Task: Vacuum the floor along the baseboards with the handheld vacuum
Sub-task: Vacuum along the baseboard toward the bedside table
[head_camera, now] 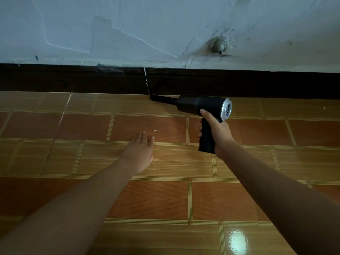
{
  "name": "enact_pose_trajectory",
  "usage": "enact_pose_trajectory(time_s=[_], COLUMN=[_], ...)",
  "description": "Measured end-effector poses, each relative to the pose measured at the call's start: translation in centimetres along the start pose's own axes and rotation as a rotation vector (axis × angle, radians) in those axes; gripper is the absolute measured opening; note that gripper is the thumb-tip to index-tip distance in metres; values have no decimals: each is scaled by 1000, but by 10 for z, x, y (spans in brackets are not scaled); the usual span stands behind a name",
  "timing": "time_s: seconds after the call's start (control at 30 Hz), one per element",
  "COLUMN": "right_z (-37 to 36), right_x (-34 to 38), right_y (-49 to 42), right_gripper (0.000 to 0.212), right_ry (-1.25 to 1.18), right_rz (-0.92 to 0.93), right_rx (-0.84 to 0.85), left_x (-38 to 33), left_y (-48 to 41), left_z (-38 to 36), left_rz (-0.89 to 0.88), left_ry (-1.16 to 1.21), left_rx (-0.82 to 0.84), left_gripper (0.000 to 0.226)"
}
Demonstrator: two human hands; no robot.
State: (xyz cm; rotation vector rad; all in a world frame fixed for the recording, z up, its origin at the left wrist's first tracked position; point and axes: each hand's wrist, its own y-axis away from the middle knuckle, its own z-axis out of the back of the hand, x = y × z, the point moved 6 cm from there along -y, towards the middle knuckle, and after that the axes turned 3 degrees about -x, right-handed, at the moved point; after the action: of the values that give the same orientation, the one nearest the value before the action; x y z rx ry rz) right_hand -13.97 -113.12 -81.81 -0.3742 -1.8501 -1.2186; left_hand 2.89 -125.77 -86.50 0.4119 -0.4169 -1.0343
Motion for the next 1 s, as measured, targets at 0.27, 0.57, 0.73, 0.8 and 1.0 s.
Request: enact_pose_trajectory(time_s=[0.27, 0.57, 0.73, 0.8, 1.0], right_z=[-3, -17, -4, 1, 5], right_x=[-2, -5, -2, -1, -4], right_y=[2, -2, 2, 3, 4], right_gripper=[24, 28, 25, 25, 26], right_ry=[-12, -9, -5, -8, -16], right_rz=[9, -4, 13, 10, 8], right_rx=[21, 28, 2, -7, 0], left_x=[0, 1, 1, 0, 0], left_y=[-2, -1, -3, -3, -1], left_z=[0, 1, -2, -2, -1], left_rz=[9, 3, 16, 22, 28], left_ry=[6, 16, 28, 31, 41], left_rx=[17, 28, 15, 12, 2], left_gripper=[59, 60, 61, 61, 61])
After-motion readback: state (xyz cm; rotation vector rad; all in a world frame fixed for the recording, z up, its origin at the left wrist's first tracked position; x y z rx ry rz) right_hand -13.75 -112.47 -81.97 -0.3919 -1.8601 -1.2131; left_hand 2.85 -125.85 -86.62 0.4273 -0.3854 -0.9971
